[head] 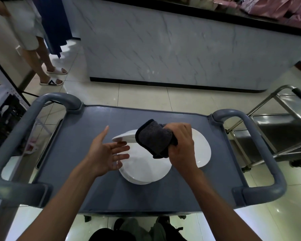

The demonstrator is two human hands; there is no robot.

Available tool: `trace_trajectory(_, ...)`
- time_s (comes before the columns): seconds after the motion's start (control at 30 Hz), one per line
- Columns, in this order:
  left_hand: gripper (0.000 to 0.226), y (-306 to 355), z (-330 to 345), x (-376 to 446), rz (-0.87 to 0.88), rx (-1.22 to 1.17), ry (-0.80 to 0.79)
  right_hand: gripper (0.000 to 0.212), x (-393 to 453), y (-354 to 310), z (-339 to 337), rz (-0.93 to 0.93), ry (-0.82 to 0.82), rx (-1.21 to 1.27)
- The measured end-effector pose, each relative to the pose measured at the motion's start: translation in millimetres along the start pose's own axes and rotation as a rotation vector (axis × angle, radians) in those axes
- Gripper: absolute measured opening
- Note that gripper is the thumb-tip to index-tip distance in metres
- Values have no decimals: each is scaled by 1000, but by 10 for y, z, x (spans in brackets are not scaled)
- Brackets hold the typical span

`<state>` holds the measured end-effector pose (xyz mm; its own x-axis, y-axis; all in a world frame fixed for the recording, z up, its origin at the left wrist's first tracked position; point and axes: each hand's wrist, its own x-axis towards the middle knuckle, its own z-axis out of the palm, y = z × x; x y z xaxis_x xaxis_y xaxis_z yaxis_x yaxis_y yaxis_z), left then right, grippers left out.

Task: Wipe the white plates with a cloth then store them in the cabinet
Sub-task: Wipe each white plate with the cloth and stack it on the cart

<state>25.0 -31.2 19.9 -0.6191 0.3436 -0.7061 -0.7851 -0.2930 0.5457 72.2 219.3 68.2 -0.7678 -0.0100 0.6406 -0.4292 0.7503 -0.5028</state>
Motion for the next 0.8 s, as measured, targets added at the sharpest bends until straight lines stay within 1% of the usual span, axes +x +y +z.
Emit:
trace_trajectory(0.07,84,20,52,5,-26,9,-7,41,-64,10,15,-43,-7,-18)
trace_trajectory(0.23,41,-16,161,-9,-8,-98,-60,42,-170,51,6,-73,-30,-54)
trace_trajectory(0.33,26,-49,211,7,41,-193,-85,37,-247,64,-33,-84,-72,-70)
trace_trajectory(0.43,26,-55,235,32,72,-329,-82,32,-298,75,-73,-103,-136,-84)
trace_trajectory(0.5,27,-46,238,24,90,-353,-74,33,-316,86,-91,-109,-181,-98)
trace_trajectory(0.67,22,-45,181,41,129,-288,6,49,-376,127,-131,-80,-281,-123)
trace_trajectory(0.8,25,-73,141,51,239,-232,-15,56,-385,151,-150,-38,-358,-124)
